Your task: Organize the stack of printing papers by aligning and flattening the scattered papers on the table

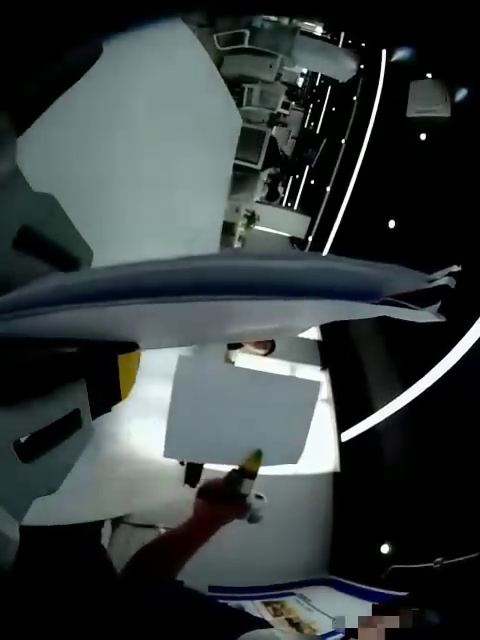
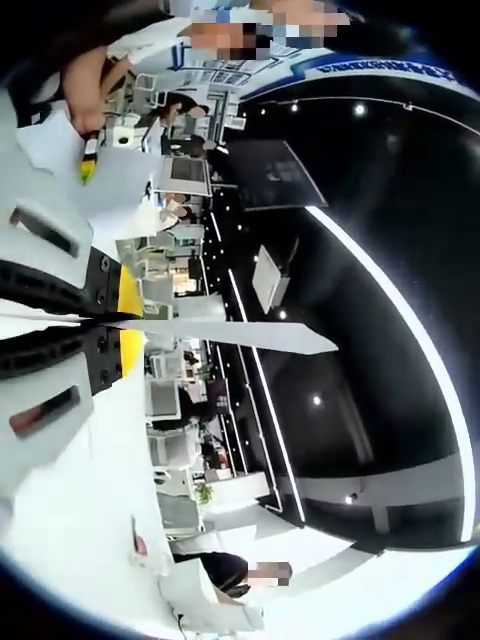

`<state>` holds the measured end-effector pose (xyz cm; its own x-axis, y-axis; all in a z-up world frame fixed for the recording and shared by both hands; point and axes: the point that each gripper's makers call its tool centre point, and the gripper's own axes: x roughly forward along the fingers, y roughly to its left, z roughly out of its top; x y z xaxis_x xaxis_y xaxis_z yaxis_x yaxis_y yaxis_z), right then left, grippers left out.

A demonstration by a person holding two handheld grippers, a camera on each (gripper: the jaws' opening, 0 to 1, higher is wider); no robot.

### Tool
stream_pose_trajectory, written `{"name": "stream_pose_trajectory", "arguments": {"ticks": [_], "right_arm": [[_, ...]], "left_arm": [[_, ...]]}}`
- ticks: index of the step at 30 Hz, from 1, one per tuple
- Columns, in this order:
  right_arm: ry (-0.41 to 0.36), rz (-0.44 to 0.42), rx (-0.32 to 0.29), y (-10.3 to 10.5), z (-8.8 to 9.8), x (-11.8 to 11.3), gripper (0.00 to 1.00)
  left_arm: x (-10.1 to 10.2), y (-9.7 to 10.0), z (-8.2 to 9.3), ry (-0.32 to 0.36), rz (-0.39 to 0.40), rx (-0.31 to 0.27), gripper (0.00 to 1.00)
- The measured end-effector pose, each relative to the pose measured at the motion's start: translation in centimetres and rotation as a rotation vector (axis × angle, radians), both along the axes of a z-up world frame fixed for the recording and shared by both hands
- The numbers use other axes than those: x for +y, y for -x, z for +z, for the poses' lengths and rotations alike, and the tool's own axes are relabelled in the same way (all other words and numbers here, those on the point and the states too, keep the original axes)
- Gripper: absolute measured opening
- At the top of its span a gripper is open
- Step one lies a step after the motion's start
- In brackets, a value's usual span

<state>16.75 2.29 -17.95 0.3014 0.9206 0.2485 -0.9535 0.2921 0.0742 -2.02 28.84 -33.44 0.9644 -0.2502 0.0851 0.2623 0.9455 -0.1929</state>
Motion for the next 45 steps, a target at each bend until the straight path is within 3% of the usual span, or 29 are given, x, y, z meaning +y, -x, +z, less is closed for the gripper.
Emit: {"name": "stream_pose_trajectory", "arguments": {"ticks": [25,33,45], "right_arm": [[-0.032,0.081,0.004,2.0,1.0,0.1,0.00],[-0.022,0.139,-0.045,3.9,1.8,0.5,0.00],[-0.059,0.194,-0.007,4.9,2.2,0.7,0.00]], "left_arm": [[-0.6,0.0,-0.1,-0.002,0.002,0.004,0.06],[-0.6,0.0,0.0,0.000,0.002,0.003,0.06],[-0.5,0.0,0.0,-0.001,0.000,0.001,0.06]]}}
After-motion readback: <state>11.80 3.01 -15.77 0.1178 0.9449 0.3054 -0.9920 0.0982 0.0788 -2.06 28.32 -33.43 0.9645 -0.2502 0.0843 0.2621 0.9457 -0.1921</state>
